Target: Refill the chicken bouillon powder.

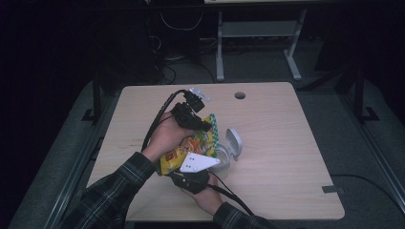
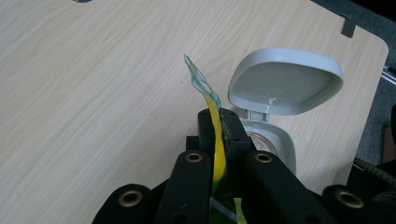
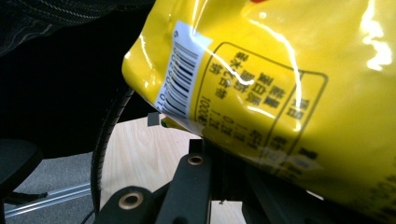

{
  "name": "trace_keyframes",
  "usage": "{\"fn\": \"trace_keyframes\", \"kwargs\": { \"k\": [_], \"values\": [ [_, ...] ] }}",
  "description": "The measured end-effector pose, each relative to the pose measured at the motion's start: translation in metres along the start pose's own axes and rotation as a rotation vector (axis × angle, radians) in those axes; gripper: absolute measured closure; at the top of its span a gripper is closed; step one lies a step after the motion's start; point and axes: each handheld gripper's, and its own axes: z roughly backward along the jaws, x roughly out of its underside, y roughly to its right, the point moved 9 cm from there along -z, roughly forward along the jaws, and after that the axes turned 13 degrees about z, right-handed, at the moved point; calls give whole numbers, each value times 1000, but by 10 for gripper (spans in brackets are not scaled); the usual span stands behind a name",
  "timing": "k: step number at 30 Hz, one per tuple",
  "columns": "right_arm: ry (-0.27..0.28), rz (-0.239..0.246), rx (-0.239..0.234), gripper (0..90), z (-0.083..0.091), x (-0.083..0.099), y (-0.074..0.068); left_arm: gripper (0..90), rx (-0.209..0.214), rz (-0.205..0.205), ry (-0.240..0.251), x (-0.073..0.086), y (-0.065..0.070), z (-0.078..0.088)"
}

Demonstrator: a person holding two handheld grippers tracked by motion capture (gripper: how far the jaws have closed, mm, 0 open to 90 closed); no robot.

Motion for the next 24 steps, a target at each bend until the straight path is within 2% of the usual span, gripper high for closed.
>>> {"fn": "trace_keyframes", "kwargs": {
  "k": [24],
  "values": [
    [3,0,-1,900,1,0,0,898,-2,3,4,-1,1,-1]
  ]
}}
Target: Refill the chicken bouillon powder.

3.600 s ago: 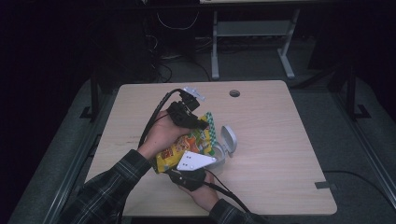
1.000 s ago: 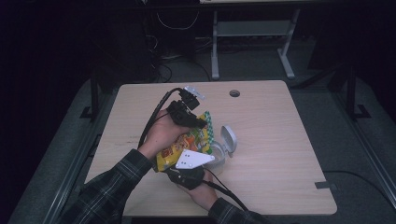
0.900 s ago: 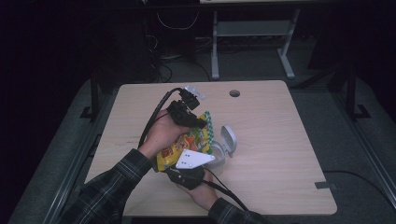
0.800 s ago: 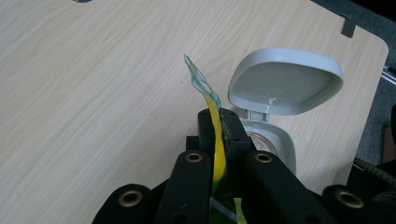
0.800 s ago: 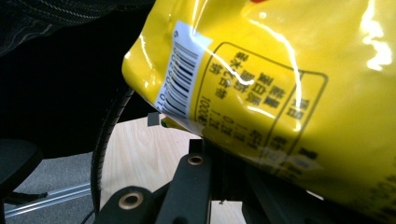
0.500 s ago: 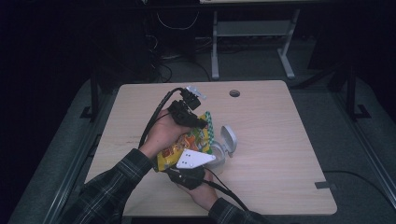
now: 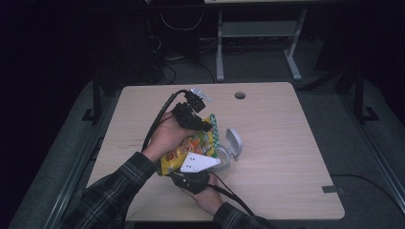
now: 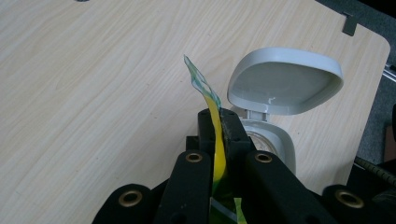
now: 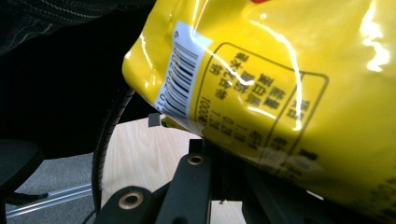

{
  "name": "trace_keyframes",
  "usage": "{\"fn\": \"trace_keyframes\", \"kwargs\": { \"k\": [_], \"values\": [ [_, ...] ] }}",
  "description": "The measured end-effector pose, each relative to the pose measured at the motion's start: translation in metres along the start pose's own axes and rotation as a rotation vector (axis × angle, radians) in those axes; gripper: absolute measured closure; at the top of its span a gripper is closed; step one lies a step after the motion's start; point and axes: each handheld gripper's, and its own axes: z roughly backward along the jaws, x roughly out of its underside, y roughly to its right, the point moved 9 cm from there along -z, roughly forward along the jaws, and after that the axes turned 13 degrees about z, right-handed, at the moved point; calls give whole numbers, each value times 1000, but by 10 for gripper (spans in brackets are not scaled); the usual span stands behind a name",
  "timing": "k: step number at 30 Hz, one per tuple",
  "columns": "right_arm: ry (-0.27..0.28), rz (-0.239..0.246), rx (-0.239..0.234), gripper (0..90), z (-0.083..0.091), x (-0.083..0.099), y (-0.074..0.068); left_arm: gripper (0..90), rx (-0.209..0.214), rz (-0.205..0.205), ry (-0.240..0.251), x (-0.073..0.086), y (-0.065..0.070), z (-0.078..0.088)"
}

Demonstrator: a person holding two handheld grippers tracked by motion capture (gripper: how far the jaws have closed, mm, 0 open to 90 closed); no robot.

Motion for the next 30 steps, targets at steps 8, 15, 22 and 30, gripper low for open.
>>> {"fn": "trace_keyframes", "kwargs": {
  "k": [8,15,22,30],
  "values": [
    [0,1,0,900,0,0,0,898,-2,-5,-4,0,0,0],
    [1,-1,0,900,0,0,0,898,-2,-4,-5,0,0,0],
    [2,-1,1,900,0,0,0,898,-3,-4,-5,0,0,0],
    [3,-1,0,900,0,0,0,898,-2,-3,-5,0,0,0]
  ]
}}
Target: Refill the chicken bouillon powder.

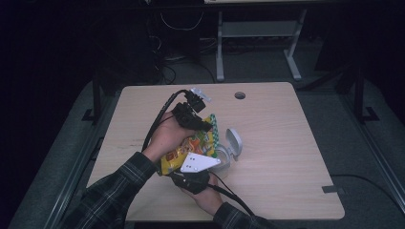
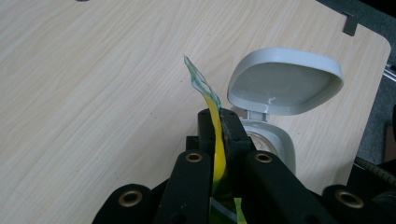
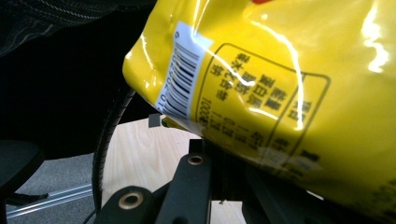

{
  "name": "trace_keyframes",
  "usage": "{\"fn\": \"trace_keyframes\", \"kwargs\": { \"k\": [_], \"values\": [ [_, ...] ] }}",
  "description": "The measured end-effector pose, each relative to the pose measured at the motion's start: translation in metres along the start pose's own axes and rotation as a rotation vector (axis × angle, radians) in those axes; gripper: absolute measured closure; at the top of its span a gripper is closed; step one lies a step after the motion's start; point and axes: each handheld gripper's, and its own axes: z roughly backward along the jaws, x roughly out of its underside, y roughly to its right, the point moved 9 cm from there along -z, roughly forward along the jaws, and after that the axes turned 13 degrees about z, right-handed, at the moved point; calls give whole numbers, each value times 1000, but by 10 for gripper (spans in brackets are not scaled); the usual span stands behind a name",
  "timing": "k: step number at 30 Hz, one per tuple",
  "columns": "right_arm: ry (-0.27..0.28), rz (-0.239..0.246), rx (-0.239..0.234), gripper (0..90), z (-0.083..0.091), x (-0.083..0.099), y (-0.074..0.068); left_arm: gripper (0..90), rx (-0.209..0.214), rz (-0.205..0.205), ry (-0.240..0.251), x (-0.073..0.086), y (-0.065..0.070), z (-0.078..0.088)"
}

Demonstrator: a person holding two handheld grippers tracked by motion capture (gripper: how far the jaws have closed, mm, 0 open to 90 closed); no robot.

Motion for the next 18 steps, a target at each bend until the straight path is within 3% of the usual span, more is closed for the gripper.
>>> {"fn": "trace_keyframes", "kwargs": {
  "k": [18],
  "values": [
    [2,0,0,900,0,0,0,898,1,5,-2,0,1,-1]
  ]
}}
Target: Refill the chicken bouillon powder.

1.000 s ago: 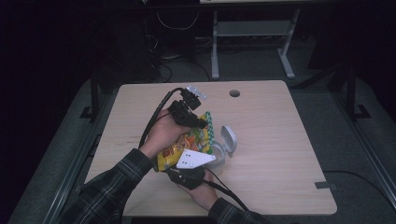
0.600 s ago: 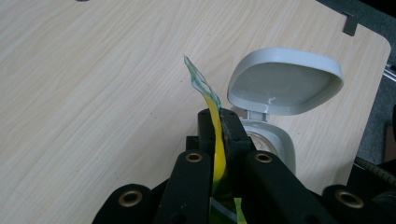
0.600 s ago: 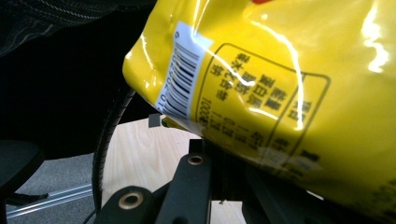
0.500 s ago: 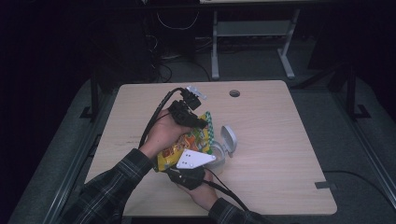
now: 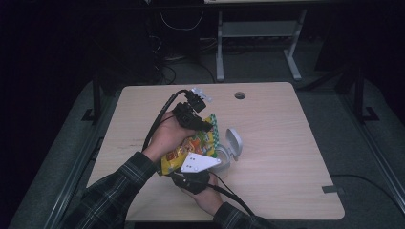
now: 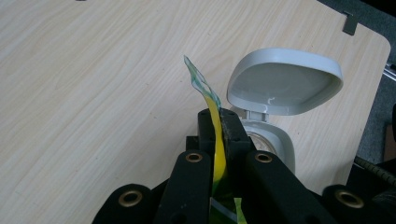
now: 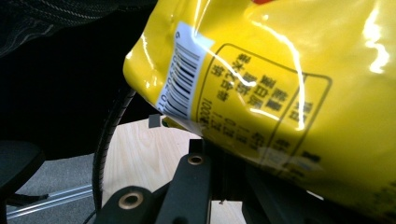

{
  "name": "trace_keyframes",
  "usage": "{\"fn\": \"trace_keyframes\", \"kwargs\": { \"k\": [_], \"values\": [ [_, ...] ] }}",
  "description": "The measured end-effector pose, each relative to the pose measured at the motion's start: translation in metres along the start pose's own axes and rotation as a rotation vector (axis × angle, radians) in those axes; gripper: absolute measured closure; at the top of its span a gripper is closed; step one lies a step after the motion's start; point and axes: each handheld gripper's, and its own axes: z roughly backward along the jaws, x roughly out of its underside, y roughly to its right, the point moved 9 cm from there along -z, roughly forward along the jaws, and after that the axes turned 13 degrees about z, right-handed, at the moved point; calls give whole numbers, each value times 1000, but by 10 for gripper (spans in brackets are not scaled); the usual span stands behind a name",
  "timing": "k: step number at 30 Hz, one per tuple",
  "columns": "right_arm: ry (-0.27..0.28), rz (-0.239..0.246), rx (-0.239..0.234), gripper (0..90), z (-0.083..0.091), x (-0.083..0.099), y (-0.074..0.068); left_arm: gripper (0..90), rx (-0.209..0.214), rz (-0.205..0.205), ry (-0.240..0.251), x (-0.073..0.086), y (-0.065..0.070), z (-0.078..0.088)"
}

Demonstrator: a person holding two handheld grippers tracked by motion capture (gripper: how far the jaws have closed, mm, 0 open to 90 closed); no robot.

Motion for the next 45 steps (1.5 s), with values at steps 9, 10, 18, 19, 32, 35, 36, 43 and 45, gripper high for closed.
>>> {"fn": "trace_keyframes", "kwargs": {
  "k": [9,10,18,19,32,35,36,43,45],
  "values": [
    [0,-1,-3,900,0,0,0,898,-1,-6,-7,0,0,0],
    [0,-1,-3,900,0,0,0,898,-1,-6,-7,0,0,0],
    [3,-3,-3,900,0,0,0,898,-4,0,-2,-1,0,-1],
    [4,-4,-3,900,0,-1,0,898,-4,-1,-6,-1,0,0],
    [10,-11,-8,900,1,-2,-1,898,-9,1,-10,-1,2,-1],
    [12,-14,-9,900,2,-2,-1,898,-10,0,-16,-1,2,-1],
    [13,-15,-9,900,2,-3,0,898,-11,-3,-19,-2,2,-1],
    [18,-14,-9,900,3,-4,0,897,-14,-10,-26,-3,3,0],
    [19,-14,-10,900,4,-4,0,897,-12,-3,-27,-3,4,-1]
  ]
}}
